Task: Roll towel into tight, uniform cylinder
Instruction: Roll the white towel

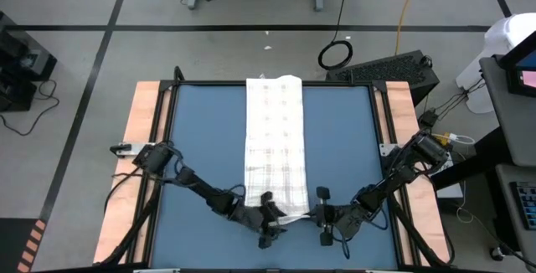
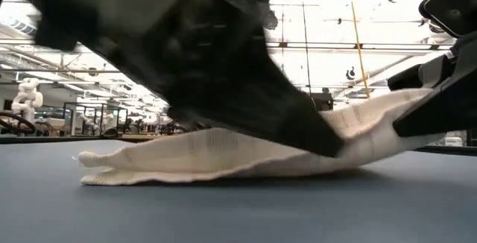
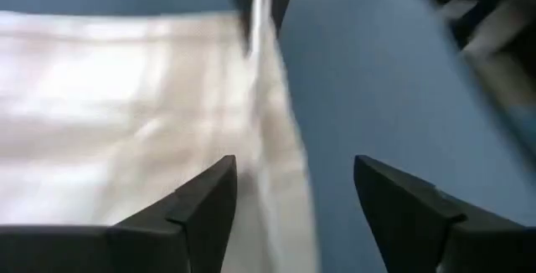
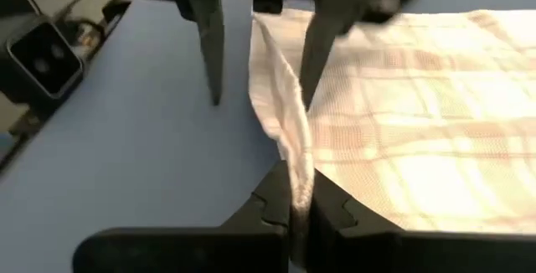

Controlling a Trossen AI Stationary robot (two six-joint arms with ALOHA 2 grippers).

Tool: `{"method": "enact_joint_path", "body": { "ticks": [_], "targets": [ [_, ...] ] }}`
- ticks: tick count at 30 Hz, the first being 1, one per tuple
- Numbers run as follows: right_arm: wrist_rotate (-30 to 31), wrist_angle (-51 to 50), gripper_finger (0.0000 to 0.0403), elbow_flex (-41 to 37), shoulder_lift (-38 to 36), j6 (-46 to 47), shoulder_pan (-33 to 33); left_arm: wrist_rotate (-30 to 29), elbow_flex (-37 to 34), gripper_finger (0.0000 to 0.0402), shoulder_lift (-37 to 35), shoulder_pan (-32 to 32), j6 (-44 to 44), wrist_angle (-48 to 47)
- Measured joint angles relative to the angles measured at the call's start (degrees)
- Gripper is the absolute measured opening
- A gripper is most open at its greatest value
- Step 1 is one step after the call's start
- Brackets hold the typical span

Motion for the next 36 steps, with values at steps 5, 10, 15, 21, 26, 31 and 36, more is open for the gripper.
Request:
{"method": "enact_joint_path", "body": {
  "ticks": [5,10,15,21,26,31,36],
  "targets": [
    [0.0,0.5,0.0002,0.0,-1.2,1.8,-1.2,-14.6,0.0,0.0247,-5.5,-6.1,7.2,-11.0],
    [0.4,1.6,0.0002,0.0,-2.9,1.5,-3.4,-21.3,0.0,0.0247,-5.9,-12.0,10.0,-15.0],
    [0.2,0.9,0.0002,0.0,-4.3,0.8,-4.8,-32.0,0.0,0.0247,-5.1,-15.7,3.1,-22.7],
    [0.0,-0.1,0.0002,0.0,-5.4,0.6,-6.4,-38.5,0.0,0.0247,-5.2,-18.0,-3.3,-25.6],
    [-0.1,-0.9,0.0002,0.0,-5.4,1.6,-7.5,-37.2,0.0,0.0265,-4.8,-18.4,-7.1,-26.5],
    [0.0,-1.8,0.0002,0.0,-5.4,3.1,-8.6,-34.0,0.0,0.0284,-2.8,-18.5,-7.4,-28.9],
    [0.0,-2.9,0.0002,0.0,-5.4,4.1,-8.6,-35.0,0.2,0.0285,-1.8,-18.6,-7.8,-29.4]
  ]
}}
